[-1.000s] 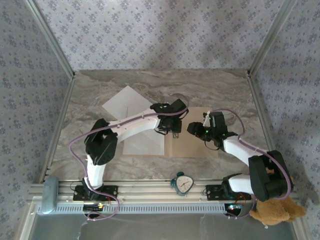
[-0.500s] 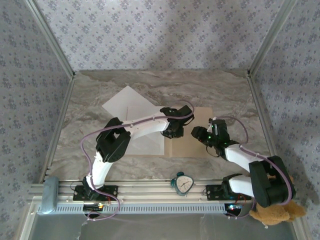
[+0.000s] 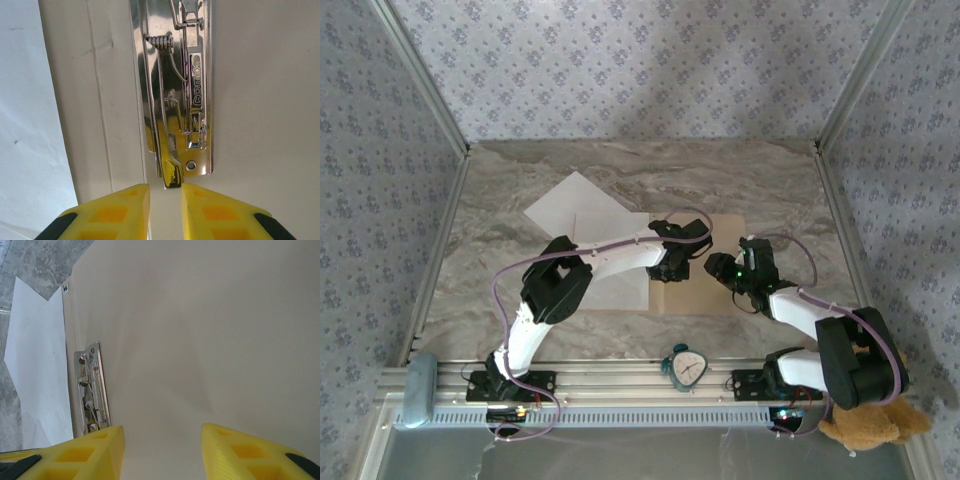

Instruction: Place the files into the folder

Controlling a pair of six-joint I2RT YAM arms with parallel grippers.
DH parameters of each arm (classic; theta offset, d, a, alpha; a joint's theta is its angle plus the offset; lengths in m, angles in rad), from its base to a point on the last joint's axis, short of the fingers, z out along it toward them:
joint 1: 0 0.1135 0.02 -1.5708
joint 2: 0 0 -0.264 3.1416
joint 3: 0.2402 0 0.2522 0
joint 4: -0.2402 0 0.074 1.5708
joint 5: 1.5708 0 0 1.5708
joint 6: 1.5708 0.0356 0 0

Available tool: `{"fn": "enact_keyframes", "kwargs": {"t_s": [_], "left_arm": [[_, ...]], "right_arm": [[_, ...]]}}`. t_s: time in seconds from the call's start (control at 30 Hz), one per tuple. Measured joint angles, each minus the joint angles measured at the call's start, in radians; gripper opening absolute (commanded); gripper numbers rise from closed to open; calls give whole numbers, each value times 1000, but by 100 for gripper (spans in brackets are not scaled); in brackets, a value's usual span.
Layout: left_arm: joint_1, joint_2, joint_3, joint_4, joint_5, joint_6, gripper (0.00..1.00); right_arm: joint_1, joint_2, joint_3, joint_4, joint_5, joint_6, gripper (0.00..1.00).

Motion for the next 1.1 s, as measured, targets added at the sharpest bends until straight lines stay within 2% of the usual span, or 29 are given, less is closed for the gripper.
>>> {"fn": "enact_keyframes", "kwargs": {"t_s": [0.17, 0.37, 0.47, 0.57, 0.7, 0.87, 0.97, 1.1], "left_arm": [[0, 3, 3, -1, 0, -8, 19], [0, 13, 23, -4, 1, -9, 26], [0, 24, 45, -5, 0, -5, 16], [0, 41, 66, -5, 1, -6, 15], [0, 58, 77, -13, 0, -9, 23], [0, 58, 90, -33, -5, -7, 24], [0, 58, 92, -50, -14, -9, 29], [-1, 58, 92, -67, -26, -9, 29]], "right_arm": [[0, 5, 0, 0, 0, 7, 44], [0, 5, 0, 0, 0, 7, 44], [0, 5, 0, 0, 2, 7, 44], [0, 5, 0, 0, 3, 7, 44], [0, 5, 0, 0, 3, 7, 44], [0, 5, 0, 0, 3, 7, 44], [0, 5, 0, 0, 3, 7, 44], [0, 5, 0, 0, 3, 7, 44]]}}
